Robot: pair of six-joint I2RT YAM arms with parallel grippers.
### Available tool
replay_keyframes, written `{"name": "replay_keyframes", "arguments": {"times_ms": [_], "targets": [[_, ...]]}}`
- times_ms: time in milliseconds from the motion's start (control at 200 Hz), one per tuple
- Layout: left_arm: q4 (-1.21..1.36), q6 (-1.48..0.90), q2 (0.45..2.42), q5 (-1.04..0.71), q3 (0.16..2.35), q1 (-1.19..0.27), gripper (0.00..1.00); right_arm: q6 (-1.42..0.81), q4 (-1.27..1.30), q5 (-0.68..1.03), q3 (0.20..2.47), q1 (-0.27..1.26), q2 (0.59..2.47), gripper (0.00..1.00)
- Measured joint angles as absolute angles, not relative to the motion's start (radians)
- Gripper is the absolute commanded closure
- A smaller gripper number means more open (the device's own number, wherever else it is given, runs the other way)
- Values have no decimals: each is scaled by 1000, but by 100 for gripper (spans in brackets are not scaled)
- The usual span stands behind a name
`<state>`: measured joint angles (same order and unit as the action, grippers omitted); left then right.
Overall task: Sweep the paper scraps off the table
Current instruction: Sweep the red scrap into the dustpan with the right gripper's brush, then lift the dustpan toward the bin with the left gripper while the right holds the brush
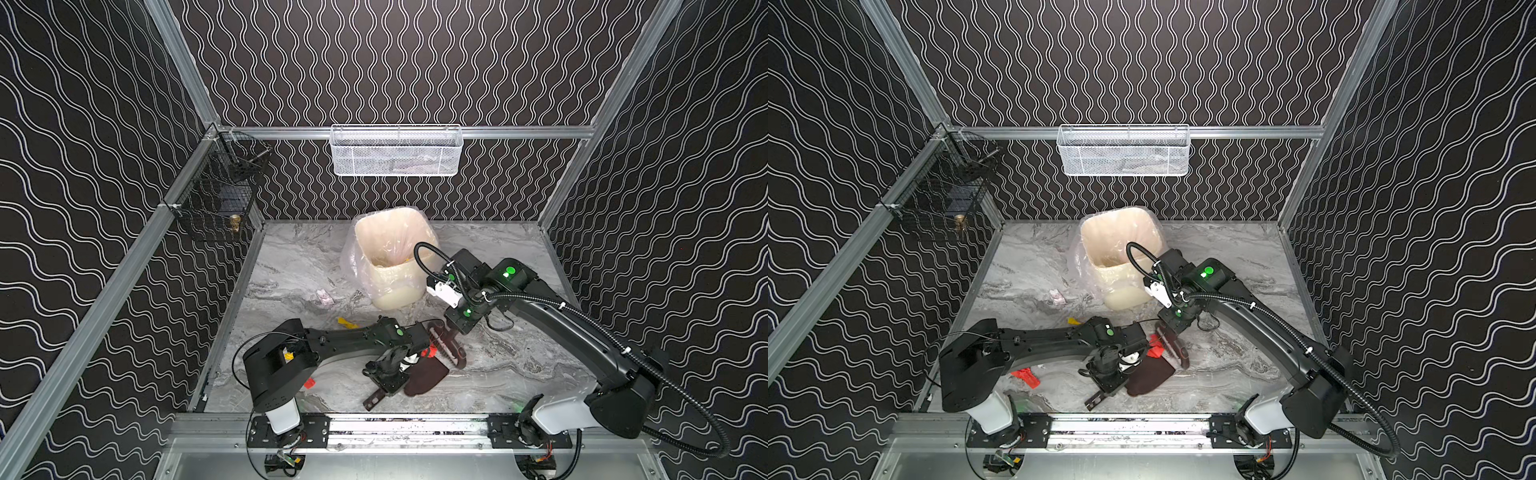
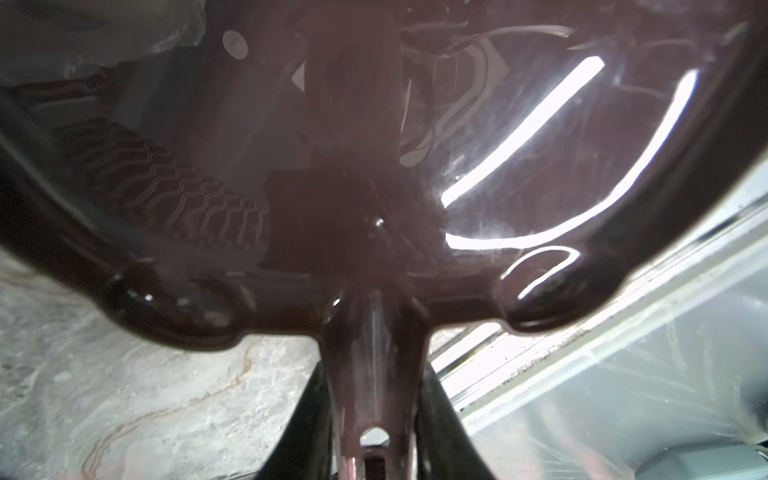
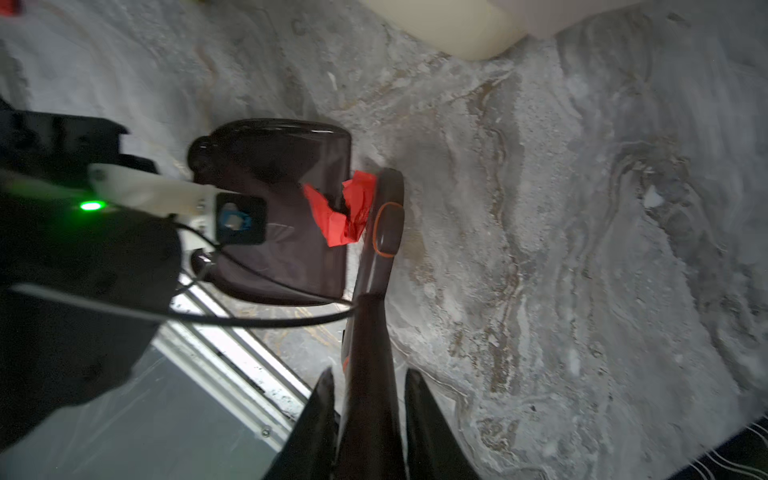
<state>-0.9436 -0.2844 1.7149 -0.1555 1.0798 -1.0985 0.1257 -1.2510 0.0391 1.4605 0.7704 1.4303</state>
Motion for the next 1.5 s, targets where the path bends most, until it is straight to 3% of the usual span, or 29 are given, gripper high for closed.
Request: {"name": "replay_keyframes", "arguments": {"times_ms": [160,420,886,1502], "targets": [[-937,-284,1728,-145,1080,-1095,100,86,-1250,139,1473,827,1411,100],[-933,-286,1707,-136,1080,-1095,100,29,-1270,109,1487,832,1366,100],[-1001,-339,1496,-59,1102,-1099,100,49,-1288,12,1520,570,1258,100],[-1383,-469,1381,120,1471,-1132,100,138,-1242,62,1505,349,1214,100]]}}
